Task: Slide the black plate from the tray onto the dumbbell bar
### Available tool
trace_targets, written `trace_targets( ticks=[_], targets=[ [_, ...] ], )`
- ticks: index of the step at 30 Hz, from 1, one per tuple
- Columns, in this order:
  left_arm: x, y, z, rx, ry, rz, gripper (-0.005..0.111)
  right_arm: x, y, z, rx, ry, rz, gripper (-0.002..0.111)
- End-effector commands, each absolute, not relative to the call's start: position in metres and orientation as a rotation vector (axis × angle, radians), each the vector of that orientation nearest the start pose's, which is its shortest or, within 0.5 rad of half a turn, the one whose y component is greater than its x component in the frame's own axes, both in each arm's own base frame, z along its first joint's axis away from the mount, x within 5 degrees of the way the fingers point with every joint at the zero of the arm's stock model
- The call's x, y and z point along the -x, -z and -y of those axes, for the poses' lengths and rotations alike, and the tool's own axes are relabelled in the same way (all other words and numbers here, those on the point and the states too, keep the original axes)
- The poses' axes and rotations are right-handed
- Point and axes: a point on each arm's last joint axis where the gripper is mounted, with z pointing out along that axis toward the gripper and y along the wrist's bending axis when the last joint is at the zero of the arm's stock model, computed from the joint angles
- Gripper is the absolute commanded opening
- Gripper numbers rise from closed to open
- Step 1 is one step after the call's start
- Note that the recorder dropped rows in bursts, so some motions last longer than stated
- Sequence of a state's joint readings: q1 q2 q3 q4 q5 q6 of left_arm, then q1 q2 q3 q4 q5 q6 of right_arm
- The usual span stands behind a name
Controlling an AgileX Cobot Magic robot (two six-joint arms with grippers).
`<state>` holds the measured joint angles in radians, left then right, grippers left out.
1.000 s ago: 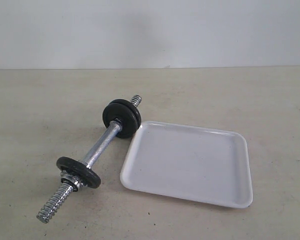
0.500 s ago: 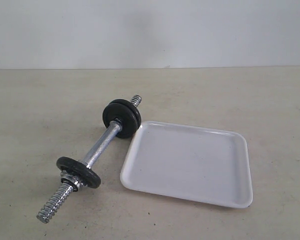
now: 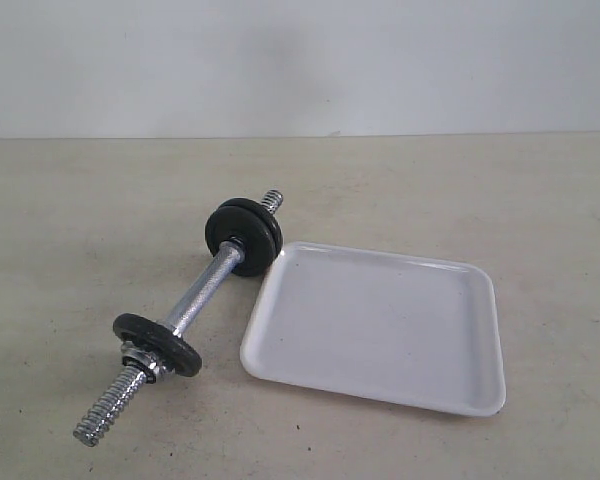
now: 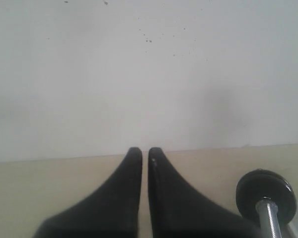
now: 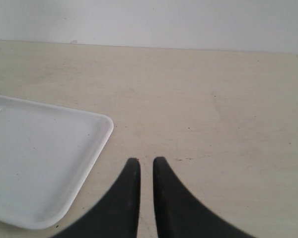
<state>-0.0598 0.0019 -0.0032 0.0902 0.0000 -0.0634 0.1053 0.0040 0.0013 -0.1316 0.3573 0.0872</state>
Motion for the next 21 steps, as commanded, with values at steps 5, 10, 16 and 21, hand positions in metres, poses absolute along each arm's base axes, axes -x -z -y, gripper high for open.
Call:
trace_targets(
  ticks=[5, 10, 16, 21],
  targets=[
    [-0.055, -0.189, 0.000, -0.044, -0.001, -1.756, 0.004, -0.053, -0.182, -0.001, 0.103, 0.006, -1.827, 0.008],
    [-0.054, -0.185, 0.000, -0.060, -0.022, -1.789, 0.004, -0.053, -0.182, -0.001, 0.101, 0.005, -1.827, 0.008],
    [-0.054, -0.185, 0.000, -0.060, -0.022, -1.789, 0.004, -0.053, -0.182, -0.001, 0.101, 0.005, -1.827, 0.008],
    [-0.054, -0.185, 0.000, -0.060, -0.022, -1.789, 0.004, -0.053, -0.182, -0.001, 0.101, 0.005, -1.827, 0.008]
  ],
)
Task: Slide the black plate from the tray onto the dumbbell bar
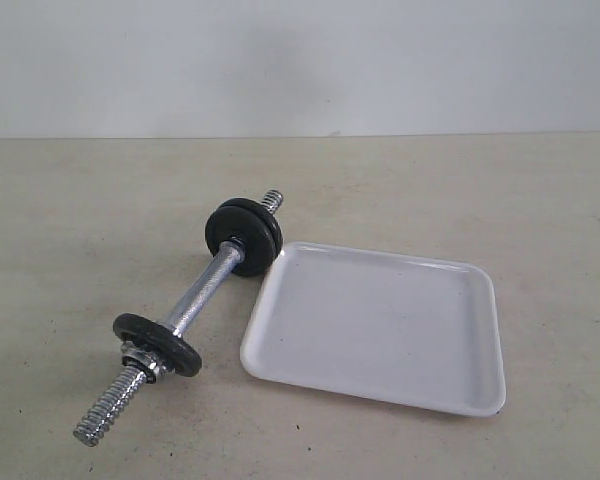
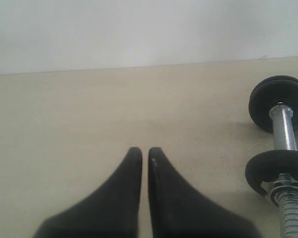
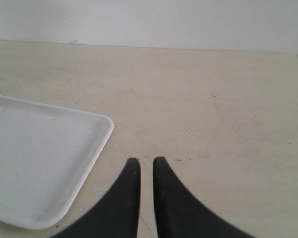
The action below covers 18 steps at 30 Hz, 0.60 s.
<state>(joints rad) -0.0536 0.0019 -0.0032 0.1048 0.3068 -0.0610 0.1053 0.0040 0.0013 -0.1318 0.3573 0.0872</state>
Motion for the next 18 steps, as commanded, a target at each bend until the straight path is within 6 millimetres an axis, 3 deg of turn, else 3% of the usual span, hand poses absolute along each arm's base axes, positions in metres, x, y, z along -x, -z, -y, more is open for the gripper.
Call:
trace_targets(
  ticks=[1, 18],
  targets=[
    [-0.0543, -0.1855, -0.0001, -0.060, -0.022, -1.789, 0.004, -0.0535, -0.1820, -0.0011, 0.101, 0.005, -1.827, 0.008],
    [-0.0542, -0.1855, -0.0032, -0.010, -0.063, -1.790, 0.004, -0.0541, -0.1845, -0.0015, 0.104, 0.003, -1.799, 0.008]
  ],
)
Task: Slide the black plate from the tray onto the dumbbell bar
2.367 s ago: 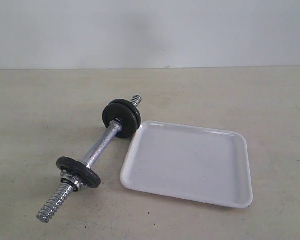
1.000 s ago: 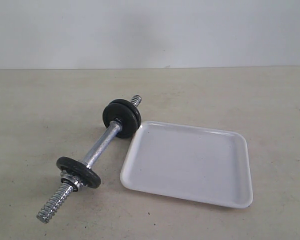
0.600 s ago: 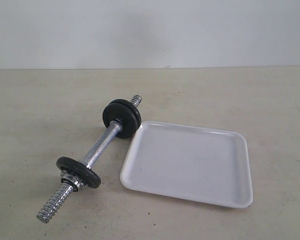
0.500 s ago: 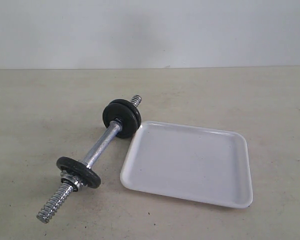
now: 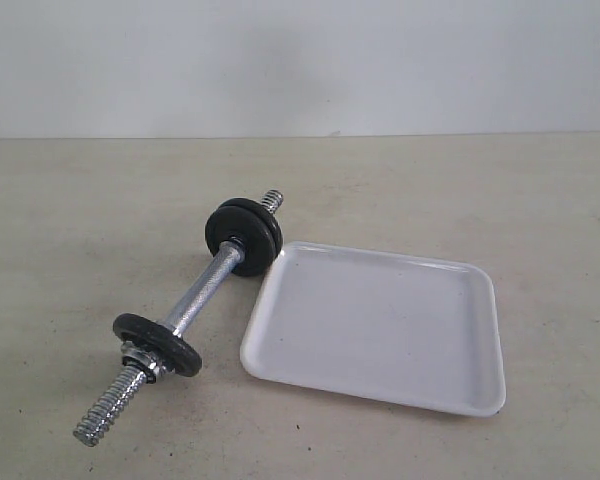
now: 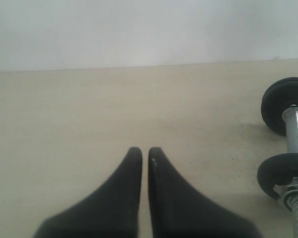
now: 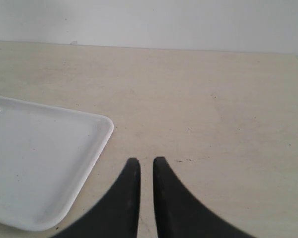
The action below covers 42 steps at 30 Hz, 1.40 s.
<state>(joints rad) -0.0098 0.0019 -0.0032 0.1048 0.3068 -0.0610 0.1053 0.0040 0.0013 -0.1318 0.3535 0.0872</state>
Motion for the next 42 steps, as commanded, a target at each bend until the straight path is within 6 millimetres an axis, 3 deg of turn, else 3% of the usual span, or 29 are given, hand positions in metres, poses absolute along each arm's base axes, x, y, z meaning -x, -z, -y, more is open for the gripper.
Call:
trace_targets(
  ticks=[1, 42],
  targets=[
    [-0.0542, -0.1855, -0.0032, -0.010, -0.063, -1.790, 0.004, -0.0541, -0.1845, -0.0015, 0.104, 0.003, -1.799, 0.008],
    [-0.0543, -0.1857, -0.0032, -0.010, -0.062, -1.788, 0.004, -0.0541, -0.1844, 0.0021, 0.044, 0.051, -1.801, 0.008]
  ],
)
